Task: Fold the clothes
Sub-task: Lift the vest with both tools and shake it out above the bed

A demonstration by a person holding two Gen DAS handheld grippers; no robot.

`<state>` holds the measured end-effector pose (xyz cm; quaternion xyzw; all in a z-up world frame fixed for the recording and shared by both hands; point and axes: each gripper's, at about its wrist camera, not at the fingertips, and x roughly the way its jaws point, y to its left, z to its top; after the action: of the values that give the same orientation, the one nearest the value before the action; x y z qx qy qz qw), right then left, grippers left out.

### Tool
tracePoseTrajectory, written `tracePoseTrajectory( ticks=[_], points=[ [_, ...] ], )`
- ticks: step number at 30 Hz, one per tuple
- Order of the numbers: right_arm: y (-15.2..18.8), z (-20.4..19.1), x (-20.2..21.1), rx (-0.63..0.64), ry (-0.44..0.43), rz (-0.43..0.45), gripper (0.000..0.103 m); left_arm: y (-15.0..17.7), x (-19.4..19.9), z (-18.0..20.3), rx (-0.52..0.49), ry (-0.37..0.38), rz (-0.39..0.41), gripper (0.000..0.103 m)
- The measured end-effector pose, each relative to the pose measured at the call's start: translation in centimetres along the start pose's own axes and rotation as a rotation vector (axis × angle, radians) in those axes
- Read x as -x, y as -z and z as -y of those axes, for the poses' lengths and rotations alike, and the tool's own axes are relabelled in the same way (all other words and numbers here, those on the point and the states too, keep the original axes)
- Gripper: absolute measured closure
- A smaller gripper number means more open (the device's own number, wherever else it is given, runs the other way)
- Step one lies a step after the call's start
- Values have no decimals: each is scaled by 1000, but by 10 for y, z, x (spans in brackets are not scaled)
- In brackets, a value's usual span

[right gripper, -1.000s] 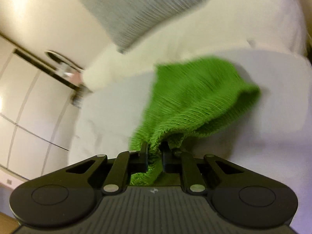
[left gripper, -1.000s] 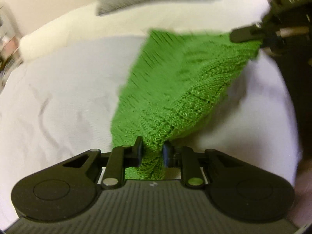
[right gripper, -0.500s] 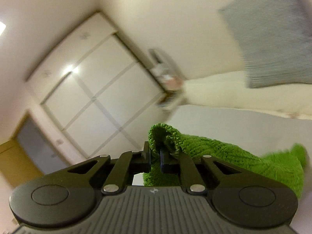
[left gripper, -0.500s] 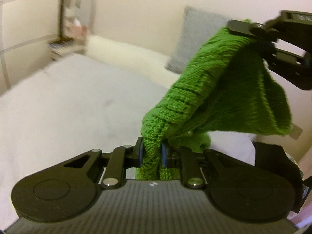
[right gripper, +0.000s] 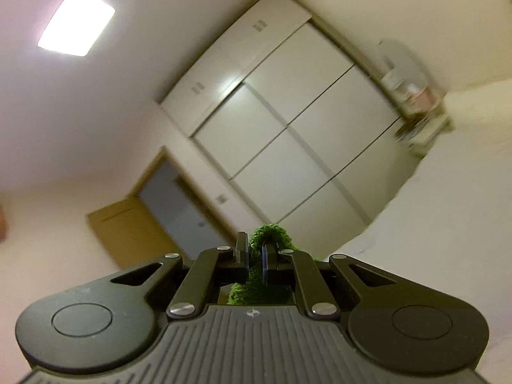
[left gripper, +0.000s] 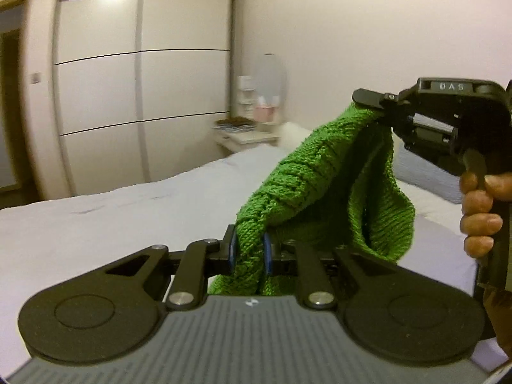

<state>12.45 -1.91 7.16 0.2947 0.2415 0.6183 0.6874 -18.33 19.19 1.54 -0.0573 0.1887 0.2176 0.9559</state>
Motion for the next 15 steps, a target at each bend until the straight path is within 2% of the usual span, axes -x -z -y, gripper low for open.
tracePoseTrajectory(
  ticks=[6,9,11,13,14,15],
  points=[
    [48,-46,-34,-74,-60,-80,95,24,51,-28,64,-86,-24,91],
    [55,-62,-45,-57,-90,-117,95,28,63,-29,117,-119,6,91],
    [61,-82,-54,-17,-123,-136,95,32,85,-37,157,-146,32,91],
    [65,-98,-65,12,-156,-164,95,36,90,-48,231,-185,18,91],
    [65,-104,-72,19,-172,-183,91,39,92,-54,269,-206,10,91],
    [68,-104,-86,11,-175,-241,81,45,87,-65,315,-233,-14,90]
  ],
)
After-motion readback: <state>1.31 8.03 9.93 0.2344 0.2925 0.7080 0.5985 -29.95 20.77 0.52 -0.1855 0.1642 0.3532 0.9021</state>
